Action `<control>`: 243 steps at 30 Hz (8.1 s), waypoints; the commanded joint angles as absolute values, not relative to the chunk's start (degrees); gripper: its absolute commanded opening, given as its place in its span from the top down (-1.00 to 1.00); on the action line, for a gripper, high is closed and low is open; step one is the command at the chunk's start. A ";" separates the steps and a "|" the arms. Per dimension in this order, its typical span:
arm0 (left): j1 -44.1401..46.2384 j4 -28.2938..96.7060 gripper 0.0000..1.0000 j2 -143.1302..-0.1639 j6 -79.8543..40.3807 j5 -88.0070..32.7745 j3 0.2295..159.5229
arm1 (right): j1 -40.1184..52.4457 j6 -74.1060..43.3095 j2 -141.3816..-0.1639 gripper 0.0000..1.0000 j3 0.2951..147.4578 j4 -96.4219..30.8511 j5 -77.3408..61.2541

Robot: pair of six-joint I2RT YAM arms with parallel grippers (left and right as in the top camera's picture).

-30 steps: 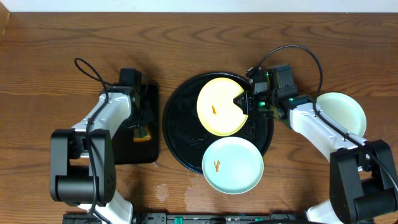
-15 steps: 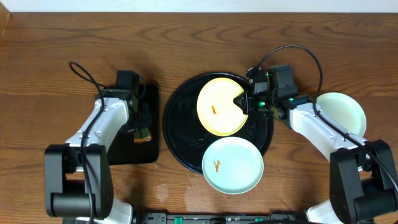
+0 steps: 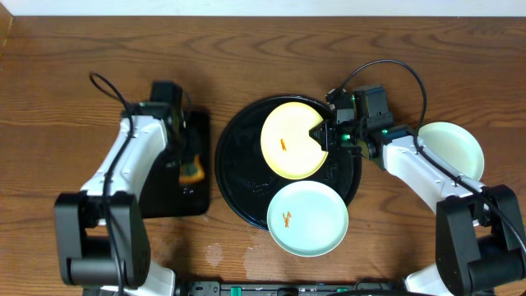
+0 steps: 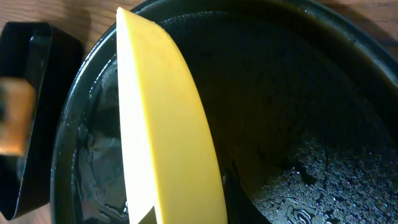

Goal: Clean dirty plates on tray and stack at the side
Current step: 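Move the sponge onto the tilted yellow plate and wipe it, then return the sponge to the small black tray with the left gripper, then carry the yellow plate right and stack it on the green plate, then move the right gripper to the remaining green plate and grasp its rim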

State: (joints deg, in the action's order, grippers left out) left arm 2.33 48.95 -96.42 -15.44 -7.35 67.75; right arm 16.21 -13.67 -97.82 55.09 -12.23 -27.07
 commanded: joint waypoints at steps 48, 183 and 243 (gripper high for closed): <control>30.30 31.14 0.85 -116.64 -37.87 9.65 72.71 | 16.60 -16.71 -97.76 0.98 54.65 -12.84 -21.21; -6.83 56.07 -0.68 -70.74 -15.27 -10.50 70.67 | -34.98 -21.23 -90.32 0.98 62.81 -42.87 -19.92; 2.98 55.86 -0.61 -73.10 -14.63 -17.32 69.14 | 22.55 -13.23 -90.65 0.98 53.41 -33.95 -0.99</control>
